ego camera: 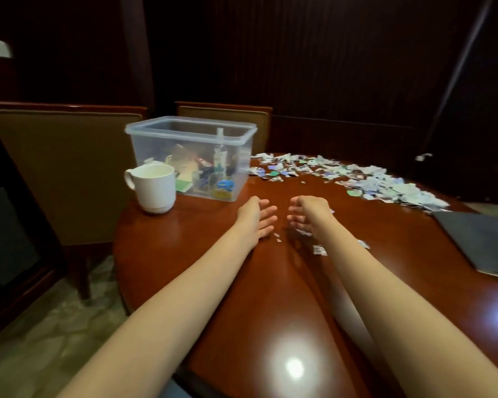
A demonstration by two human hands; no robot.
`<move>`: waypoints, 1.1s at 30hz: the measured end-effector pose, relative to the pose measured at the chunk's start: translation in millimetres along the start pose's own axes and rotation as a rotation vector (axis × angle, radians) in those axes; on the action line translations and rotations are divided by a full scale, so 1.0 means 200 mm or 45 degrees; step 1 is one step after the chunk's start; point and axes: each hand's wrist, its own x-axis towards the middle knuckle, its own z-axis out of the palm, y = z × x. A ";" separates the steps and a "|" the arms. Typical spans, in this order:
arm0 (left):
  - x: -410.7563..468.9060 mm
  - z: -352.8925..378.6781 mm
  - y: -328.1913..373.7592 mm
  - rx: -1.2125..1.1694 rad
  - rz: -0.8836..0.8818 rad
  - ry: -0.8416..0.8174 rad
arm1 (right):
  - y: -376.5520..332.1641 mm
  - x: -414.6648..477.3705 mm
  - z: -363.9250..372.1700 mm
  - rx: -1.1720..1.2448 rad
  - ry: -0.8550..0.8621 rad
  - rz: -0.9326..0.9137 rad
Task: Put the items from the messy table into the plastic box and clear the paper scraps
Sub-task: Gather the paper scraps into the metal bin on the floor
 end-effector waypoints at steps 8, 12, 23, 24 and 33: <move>0.04 0.43 -0.14 0.160 -0.042 -0.160 | 0.14 0.13 -0.45 0.028 0.318 -0.098; 0.09 0.61 -0.22 0.289 -0.019 -0.263 | 0.19 0.17 -0.66 0.109 0.445 -0.156; 0.39 0.81 -0.23 1.197 0.664 -0.490 | 0.08 0.42 -1.09 0.106 0.690 -0.234; 0.42 0.82 -0.22 1.318 0.772 -0.495 | 0.06 0.45 -1.10 0.000 0.731 -0.254; 0.70 0.84 -0.27 2.337 0.632 -0.412 | -0.02 0.83 -1.25 -1.366 0.779 -0.237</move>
